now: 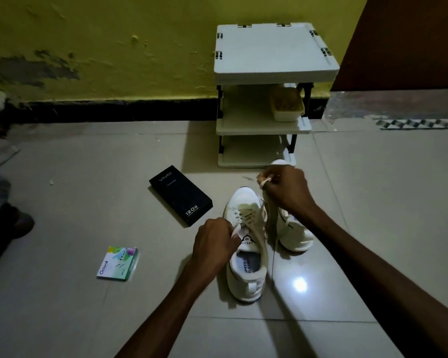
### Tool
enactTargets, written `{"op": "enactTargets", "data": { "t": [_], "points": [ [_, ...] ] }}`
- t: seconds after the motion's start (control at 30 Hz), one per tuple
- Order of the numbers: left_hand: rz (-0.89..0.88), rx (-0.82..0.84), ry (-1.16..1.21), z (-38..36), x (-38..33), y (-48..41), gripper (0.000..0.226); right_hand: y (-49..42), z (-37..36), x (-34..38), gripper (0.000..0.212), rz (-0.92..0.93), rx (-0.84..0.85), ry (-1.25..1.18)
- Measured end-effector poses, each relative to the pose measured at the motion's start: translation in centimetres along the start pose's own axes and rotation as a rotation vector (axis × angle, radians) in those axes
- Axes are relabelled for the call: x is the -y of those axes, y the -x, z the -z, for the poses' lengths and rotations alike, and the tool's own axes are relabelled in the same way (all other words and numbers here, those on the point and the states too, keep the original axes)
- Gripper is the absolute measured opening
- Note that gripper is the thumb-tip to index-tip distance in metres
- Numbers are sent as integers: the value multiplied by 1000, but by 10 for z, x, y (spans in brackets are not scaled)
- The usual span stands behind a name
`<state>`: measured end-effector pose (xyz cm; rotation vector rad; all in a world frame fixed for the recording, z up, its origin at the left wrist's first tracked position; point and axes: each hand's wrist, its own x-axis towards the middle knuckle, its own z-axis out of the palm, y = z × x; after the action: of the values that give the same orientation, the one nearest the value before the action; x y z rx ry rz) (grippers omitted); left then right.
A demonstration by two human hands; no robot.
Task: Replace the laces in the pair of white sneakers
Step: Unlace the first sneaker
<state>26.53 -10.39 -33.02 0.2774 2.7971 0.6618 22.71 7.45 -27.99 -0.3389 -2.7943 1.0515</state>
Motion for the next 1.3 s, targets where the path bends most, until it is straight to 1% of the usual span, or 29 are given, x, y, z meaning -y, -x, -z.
{"op": "enactTargets", "data": {
  "t": [0.03,0.07,0.1,0.13,0.17,0.2,0.23,0.27,0.3,0.33,0.37,0.43,0.5,0.57,0.63,0.7,0.77,0.8,0.87,0.9,0.93,0.97,1.03,1.1,1.17,1.23,1.3],
  "points": [
    [-1,-21,19,-1,0,1,21,3,-4,-2,28,-16,129,-79],
    [-9,-47,38,-3,0,1,31,6,-7,-3,45,-29,269,-137],
    [-33,-71,60,-5,1,2,36,8,-8,-5,61,-19,378,-140],
    [-72,-96,79,-6,2,3,35,11,-9,-7,71,12,434,-87],
    [-112,-117,105,-7,1,5,30,13,-10,-9,76,53,425,-20],
    [-140,-124,130,-8,0,5,25,18,-10,-12,74,76,348,43],
    [-163,-129,152,-10,1,4,21,25,-9,-13,67,85,239,97],
    [-188,-133,157,-12,2,4,20,33,-6,-14,55,72,148,140],
    [-208,-137,152,-15,2,1,21,39,-4,-15,40,61,103,169],
    [-223,-132,137,-17,1,0,21,46,-4,-16,25,49,126,209],
    [-235,-126,120,-19,0,-2,22,52,-6,-17,19,52,184,255],
    [-230,-133,95,-20,-3,-6,20,62,-19,-21,35,74,274,368],
    [-239,-160,38,-21,-3,-12,17,68,-34,-28,41,85,245,429],
    [-287,-176,-61,-23,-4,-14,16,75,-42,-35,41,112,178,372],
    [-323,-197,-129,-25,-8,-15,20,78,-42,-45,40,124,143,215],
    [-253,-273,-69,-17,-9,-20,17,80,-39,-52,39,101,100,95],
    [-122,-378,46,-3,-5,-31,13,80,-39,-56,38,68,89,75],
    [-70,-397,72,4,-2,-37,12,80,-41,-55,37,52,89,63],
    [9,-347,22,11,-2,-39,11,79,-43,-54,35,29,99,37],
    [15,-311,-21,11,-5,-37,10,78,-45,-54,36,29,97,46],
    [-6,-278,-26,8,-7,-35,10,77,-45,-53,39,42,95,69],
    [-43,-242,1,6,-8,-32,14,78,-46,-52,41,60,92,86],
    [-152,-153,90,3,-7,-29,29,78,-46,-52,42,84,96,104],
    [-237,-70,74,3,-5,-30,33,77,-46,-52,45,82,103,113],
    [-242,5,-31,6,-8,-28,27,75,-46,-52,48,76,120,131],
    [-269,34,-269,10,-15,-26,21,74,-48,-51,47,82,116,146],
    [-288,82,-417,14,-19,-23,29,73,-49,-51,44,102,110,161]
  ]
}}
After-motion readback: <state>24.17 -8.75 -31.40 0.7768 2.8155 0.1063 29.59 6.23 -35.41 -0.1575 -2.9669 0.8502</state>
